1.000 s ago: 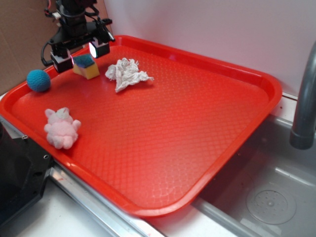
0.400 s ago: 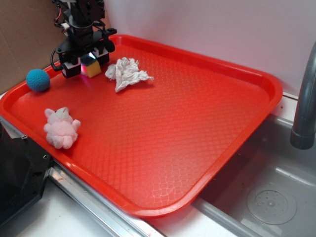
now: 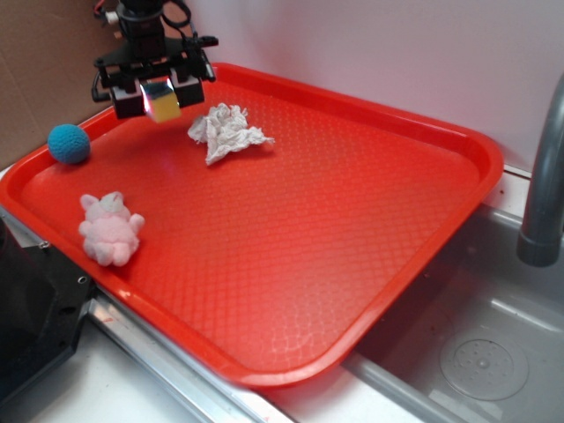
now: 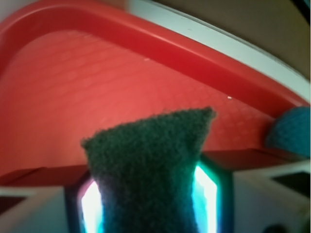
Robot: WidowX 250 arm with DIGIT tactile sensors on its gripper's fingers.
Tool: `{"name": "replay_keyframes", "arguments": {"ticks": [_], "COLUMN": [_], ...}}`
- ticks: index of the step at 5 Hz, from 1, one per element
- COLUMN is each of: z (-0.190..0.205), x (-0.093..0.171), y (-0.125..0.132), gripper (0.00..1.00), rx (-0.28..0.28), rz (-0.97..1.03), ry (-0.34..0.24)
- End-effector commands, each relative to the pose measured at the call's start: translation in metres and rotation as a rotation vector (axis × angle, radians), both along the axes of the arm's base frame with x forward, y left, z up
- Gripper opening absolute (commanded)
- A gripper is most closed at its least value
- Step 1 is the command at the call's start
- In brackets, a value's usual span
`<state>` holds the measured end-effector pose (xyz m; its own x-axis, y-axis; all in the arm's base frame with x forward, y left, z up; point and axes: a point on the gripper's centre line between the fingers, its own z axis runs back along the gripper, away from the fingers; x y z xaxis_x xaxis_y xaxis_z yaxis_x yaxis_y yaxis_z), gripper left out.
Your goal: Grab the green sponge.
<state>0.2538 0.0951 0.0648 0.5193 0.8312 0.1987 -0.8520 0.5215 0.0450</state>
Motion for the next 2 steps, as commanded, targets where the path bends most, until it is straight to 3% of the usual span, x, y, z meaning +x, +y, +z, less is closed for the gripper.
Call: {"name": "replay_keyframes", "arguments": {"ticks": [1, 2], "z": [0.081, 0.107], "x": [-0.016, -0.038], "y": [-0.073, -0.109], "gripper": [0.00, 0.00], "rx": [-0.177, -0.192], "rz": [-0.492, -0.738], "ry": [-0.060, 0.006]}}
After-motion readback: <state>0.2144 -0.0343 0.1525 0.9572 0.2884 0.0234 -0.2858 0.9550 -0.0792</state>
